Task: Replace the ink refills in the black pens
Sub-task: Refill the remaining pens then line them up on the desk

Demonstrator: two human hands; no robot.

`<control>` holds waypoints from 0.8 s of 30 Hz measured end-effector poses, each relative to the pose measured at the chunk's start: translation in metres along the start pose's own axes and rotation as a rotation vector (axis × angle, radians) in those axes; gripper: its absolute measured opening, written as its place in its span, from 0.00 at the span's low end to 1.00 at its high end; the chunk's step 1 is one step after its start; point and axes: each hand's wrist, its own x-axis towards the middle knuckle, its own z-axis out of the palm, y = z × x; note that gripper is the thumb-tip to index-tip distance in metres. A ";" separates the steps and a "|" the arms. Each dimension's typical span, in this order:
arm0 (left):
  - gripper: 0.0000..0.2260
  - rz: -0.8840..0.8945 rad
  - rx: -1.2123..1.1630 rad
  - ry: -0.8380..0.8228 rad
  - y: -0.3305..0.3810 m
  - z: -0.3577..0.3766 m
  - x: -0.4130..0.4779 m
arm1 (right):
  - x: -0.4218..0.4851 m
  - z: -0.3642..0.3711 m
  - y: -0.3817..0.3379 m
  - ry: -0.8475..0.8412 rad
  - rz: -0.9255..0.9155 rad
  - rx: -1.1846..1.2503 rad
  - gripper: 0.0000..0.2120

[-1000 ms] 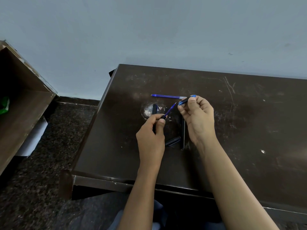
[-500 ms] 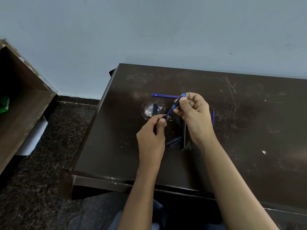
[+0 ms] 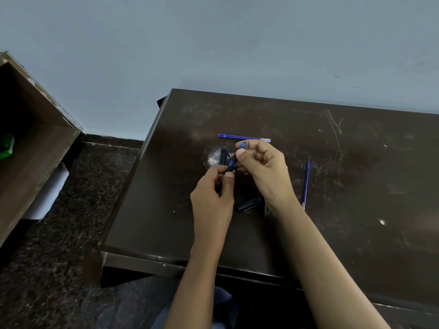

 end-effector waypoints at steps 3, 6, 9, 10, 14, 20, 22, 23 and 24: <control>0.03 0.014 -0.017 -0.017 0.001 -0.002 -0.002 | 0.001 0.002 0.001 -0.013 0.017 0.012 0.06; 0.06 -0.001 -0.031 -0.037 0.003 -0.002 -0.001 | 0.001 0.004 0.002 -0.064 0.016 0.025 0.07; 0.11 -0.043 -0.033 -0.030 0.002 -0.002 0.001 | -0.001 0.004 0.004 -0.107 0.018 0.037 0.09; 0.12 -0.044 -0.025 -0.030 0.001 -0.003 0.002 | -0.001 0.004 0.005 -0.112 0.016 0.036 0.09; 0.06 0.016 0.018 -0.015 -0.001 -0.004 0.002 | 0.002 -0.001 0.007 -0.098 0.016 0.041 0.07; 0.10 -0.031 -0.020 -0.018 0.003 0.001 -0.002 | 0.003 -0.003 0.007 -0.063 0.032 0.087 0.06; 0.13 -0.056 -0.028 -0.010 0.004 0.003 -0.001 | 0.003 -0.004 0.007 -0.051 0.030 0.102 0.07; 0.12 -0.044 -0.012 -0.011 0.005 0.003 -0.001 | 0.004 -0.005 0.007 -0.044 0.031 0.105 0.07; 0.09 -0.024 0.004 -0.014 0.005 0.002 -0.002 | 0.004 -0.006 0.007 -0.036 0.034 0.107 0.08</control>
